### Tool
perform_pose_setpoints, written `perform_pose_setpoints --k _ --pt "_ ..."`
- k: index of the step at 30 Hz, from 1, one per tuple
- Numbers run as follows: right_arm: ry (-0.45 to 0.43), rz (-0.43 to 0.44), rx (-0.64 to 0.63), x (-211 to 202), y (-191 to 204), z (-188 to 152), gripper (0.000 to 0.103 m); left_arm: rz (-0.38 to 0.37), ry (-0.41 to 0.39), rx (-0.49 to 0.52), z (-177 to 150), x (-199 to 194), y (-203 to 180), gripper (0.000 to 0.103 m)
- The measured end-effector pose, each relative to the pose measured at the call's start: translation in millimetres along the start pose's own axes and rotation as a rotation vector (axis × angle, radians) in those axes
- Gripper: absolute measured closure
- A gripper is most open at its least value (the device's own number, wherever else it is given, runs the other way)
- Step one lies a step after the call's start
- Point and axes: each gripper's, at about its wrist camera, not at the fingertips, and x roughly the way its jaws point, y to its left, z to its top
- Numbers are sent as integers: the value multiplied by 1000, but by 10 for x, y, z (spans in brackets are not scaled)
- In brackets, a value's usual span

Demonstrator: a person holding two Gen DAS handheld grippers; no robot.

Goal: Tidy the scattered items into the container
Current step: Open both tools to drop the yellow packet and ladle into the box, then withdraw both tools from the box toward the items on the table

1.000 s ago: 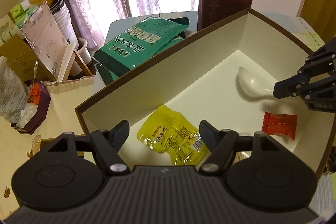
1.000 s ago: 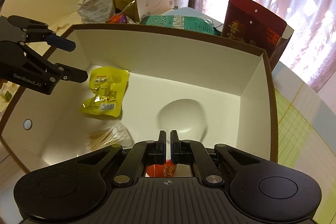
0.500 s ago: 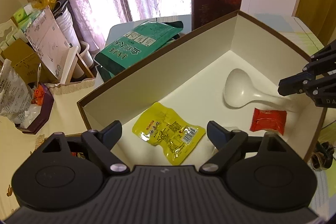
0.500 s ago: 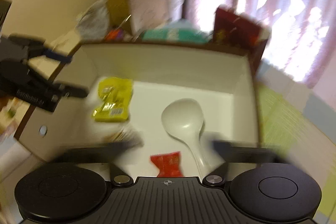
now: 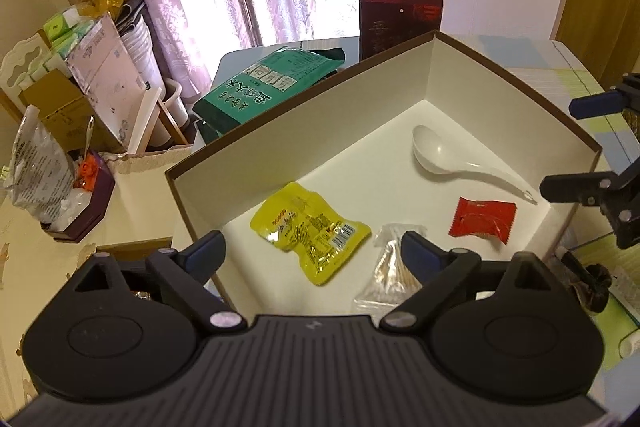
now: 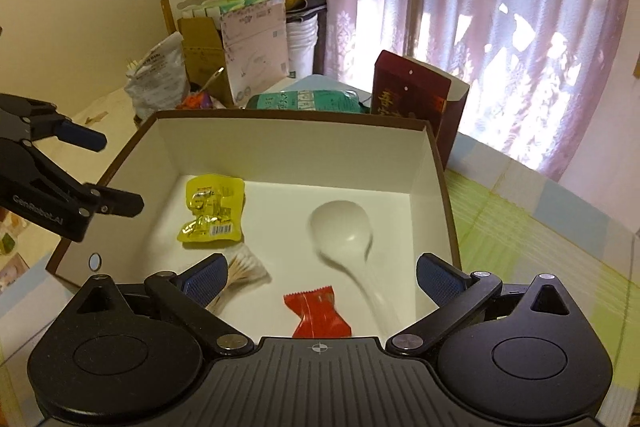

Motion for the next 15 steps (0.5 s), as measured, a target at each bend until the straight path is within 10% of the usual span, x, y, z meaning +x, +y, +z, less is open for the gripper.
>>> perform_pose_setpoints --k 15 --pt "-46 -44 17 -535 190 -195 0 30 -58 -41 -194 -590 -174 5"
